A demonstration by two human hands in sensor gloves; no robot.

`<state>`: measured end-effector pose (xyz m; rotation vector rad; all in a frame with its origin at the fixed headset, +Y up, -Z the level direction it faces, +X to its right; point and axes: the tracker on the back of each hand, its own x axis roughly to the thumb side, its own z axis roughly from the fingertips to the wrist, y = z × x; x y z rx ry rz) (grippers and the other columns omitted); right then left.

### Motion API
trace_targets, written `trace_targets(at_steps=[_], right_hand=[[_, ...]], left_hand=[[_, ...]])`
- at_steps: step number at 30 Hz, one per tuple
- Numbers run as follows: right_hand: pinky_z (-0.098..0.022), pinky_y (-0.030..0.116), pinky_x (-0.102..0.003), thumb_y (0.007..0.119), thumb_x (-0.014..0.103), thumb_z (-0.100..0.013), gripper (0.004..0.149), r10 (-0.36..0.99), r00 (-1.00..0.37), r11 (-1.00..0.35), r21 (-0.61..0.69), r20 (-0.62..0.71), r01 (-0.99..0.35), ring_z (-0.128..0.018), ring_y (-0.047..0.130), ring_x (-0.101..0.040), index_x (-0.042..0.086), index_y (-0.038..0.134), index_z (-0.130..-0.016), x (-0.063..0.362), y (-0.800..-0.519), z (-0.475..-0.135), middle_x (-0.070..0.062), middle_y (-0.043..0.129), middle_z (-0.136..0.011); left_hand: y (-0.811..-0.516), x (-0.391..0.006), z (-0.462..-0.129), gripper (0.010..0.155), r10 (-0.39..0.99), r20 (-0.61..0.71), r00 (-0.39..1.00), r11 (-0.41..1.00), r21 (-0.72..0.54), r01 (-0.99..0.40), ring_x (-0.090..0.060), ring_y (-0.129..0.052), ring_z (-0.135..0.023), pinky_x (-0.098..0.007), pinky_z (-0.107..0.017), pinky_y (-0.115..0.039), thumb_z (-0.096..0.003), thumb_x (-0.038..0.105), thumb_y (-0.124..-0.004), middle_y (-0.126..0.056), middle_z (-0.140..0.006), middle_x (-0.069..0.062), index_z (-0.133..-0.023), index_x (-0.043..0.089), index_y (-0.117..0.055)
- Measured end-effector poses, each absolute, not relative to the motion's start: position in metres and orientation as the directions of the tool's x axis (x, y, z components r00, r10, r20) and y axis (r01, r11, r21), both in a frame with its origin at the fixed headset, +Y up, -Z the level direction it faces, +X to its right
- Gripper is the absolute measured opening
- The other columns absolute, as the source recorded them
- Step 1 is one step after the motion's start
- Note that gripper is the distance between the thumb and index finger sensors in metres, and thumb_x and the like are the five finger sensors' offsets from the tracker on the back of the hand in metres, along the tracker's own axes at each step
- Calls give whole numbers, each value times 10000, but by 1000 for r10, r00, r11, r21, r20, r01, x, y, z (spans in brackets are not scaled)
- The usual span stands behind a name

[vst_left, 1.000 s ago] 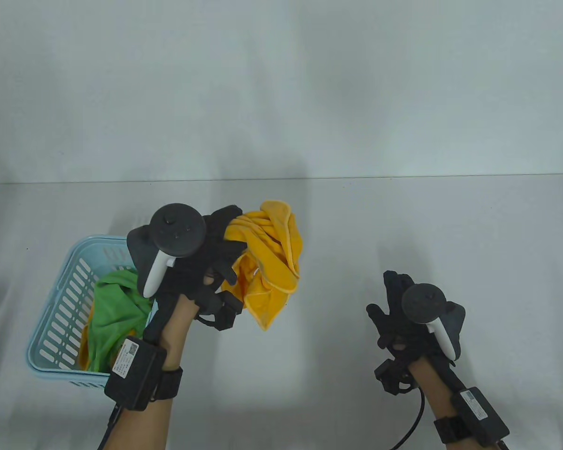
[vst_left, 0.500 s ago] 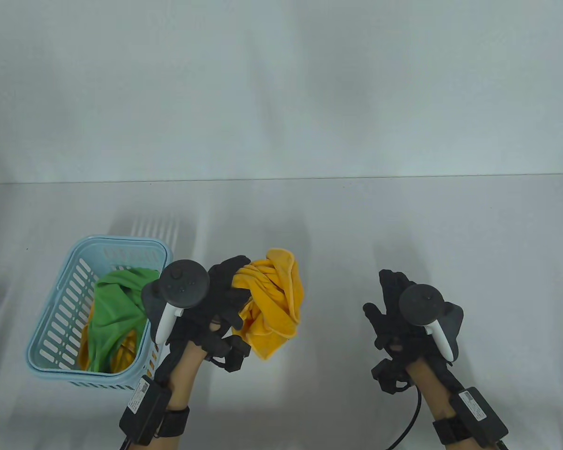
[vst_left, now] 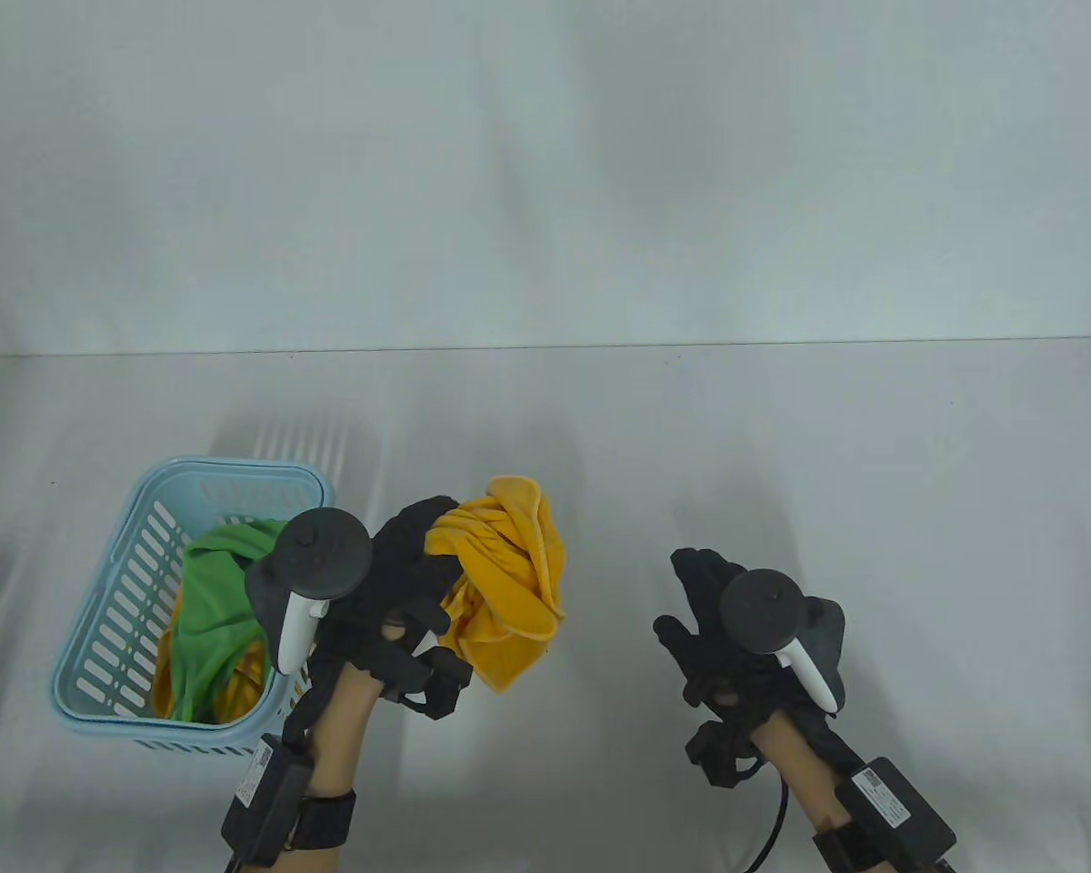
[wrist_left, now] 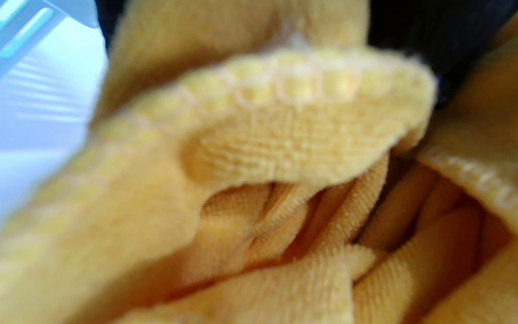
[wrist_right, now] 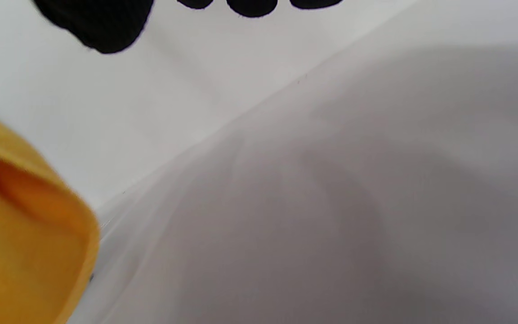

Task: Roll square towel into towel roll

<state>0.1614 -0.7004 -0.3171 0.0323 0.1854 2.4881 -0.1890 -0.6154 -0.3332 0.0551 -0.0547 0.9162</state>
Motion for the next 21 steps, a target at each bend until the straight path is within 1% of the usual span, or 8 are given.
trace_targets(at_steps=[2,6,7,9,10,14,17,21], right_hand=[[-717,501,-588,731,543,-350,742,637,-770,-751,198,-38,-630,-1040,510,-324,366,387,-983,156,-704,-317,71,468,-1085],[-682,583,-558,771,536,-336,760,721,-687,-623,346,-93,-701,-991,615,-316,333,424,-981,142,-717,-317,51,536,-1059],[-675,595,-550,779,537,-334,766,749,-652,-570,388,-117,-724,-982,624,-318,326,427,-981,138,-721,-316,44,541,-1057],[-666,608,-542,789,543,-326,782,775,-616,-513,428,-143,-744,-970,641,-318,319,427,-983,134,-725,-316,39,547,-1053],[-663,612,-538,790,546,-326,791,793,-585,-461,459,-170,-759,-965,644,-316,313,421,-985,132,-729,-315,37,543,-1053],[-647,634,-526,790,551,-323,789,838,-479,-301,512,-261,-805,-941,676,-315,300,438,-983,128,-740,-314,20,568,-1039],[-644,637,-525,790,540,-332,765,868,-332,-98,527,-370,-844,-931,690,-314,304,456,-979,126,-748,-313,22,586,-1030],[-642,645,-516,796,509,-344,678,872,-173,83,487,-457,-869,-907,721,-296,325,531,-940,127,-753,-313,40,644,-987]], left_hand=[[-612,-187,-332,592,806,87,585,584,34,-811,-101,-1028,-448,-411,-521,-863,-370,443,-850,-872,-793,-12,-922,259,-739],[-603,-180,-329,594,851,136,507,506,48,-861,-92,-1025,-457,-404,-528,-862,-375,449,-843,-865,-801,-3,-928,266,-728],[-601,-177,-328,594,864,141,484,482,47,-875,-92,-1025,-458,-404,-530,-862,-376,450,-842,-863,-802,-3,-929,266,-726],[-599,-171,-328,594,878,155,453,453,35,-891,-90,-1024,-461,-404,-532,-860,-379,451,-839,-861,-805,0,-931,267,-722],[-597,-168,-328,594,884,163,439,441,23,-897,-87,-1023,-463,-402,-533,-861,-380,453,-838,-859,-806,1,-932,269,-719],[-594,-158,-325,595,901,177,397,400,18,-916,-78,-1022,-467,-394,-536,-863,-384,460,-832,-855,-810,7,-935,271,-713],[-593,-150,-323,593,916,183,356,366,-19,-931,-75,-1020,-471,-394,-539,-862,-388,461,-829,-852,-813,8,-937,272,-710],[-593,-145,-319,594,934,184,305,319,-52,-946,-74,-1019,-475,-392,-542,-860,-392,464,-825,-847,-818,10,-941,272,-702]])
